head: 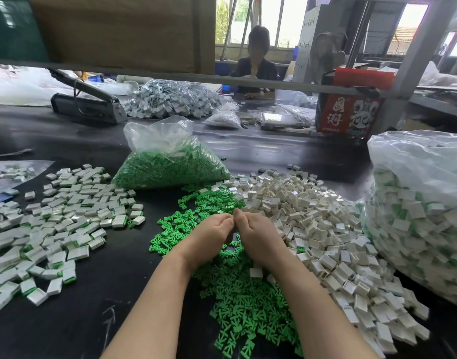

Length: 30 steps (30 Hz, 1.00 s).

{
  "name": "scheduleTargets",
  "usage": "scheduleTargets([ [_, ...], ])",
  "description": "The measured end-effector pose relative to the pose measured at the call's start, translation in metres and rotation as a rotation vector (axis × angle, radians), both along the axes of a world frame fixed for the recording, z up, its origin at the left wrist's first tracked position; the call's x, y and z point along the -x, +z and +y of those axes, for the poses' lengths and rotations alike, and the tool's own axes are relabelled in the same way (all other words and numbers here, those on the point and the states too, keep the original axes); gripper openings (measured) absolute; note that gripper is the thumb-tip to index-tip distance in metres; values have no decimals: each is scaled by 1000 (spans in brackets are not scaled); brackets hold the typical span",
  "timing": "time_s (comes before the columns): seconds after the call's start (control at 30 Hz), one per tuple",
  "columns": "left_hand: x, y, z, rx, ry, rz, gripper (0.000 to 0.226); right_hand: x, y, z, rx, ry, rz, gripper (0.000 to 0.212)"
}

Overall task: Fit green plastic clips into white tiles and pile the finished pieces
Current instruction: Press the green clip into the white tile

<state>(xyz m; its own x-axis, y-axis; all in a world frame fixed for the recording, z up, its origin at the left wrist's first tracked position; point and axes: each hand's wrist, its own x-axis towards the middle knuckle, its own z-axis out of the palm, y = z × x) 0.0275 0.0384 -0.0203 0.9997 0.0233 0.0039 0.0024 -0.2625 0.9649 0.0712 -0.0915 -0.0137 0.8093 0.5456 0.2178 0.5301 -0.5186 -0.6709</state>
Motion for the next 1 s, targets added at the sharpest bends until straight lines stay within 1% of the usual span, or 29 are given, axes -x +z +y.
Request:
scheduleTargets([
  [0.13, 3, 3, -2, -43, 17, 17, 51, 0, -5, 0, 43, -34, -19, 47],
  [0.3, 1, -3, -1, -58, -5, 41, 37, -3, -9, 0, 47, -68, -7, 50],
  [0.43, 1, -5, 1, -21, -20, 34, 40, -4, -11, -2, 2, -53, 39, 49],
  [0.73, -2, -9, 4, -26, -49, 57, 37, -2, -11, -4, 20, -3, -8, 51],
  [0.8, -2, -10, 4, 15, -60, 44, 34, -2, -10, -5, -32, 18, 57, 47],
  [0.9, 1, -8, 5, 117, -75, 8, 29, -3, -6, -7, -312, 100, 351, 42],
  [0.93, 2, -7, 6, 139, -86, 3, 29, -4, -4, -9, -374, 132, 430, 42],
  [1.0, 4, -8, 9, 173, -109, 2, 29, -4, 0, -15, -411, 196, 515, 41],
])
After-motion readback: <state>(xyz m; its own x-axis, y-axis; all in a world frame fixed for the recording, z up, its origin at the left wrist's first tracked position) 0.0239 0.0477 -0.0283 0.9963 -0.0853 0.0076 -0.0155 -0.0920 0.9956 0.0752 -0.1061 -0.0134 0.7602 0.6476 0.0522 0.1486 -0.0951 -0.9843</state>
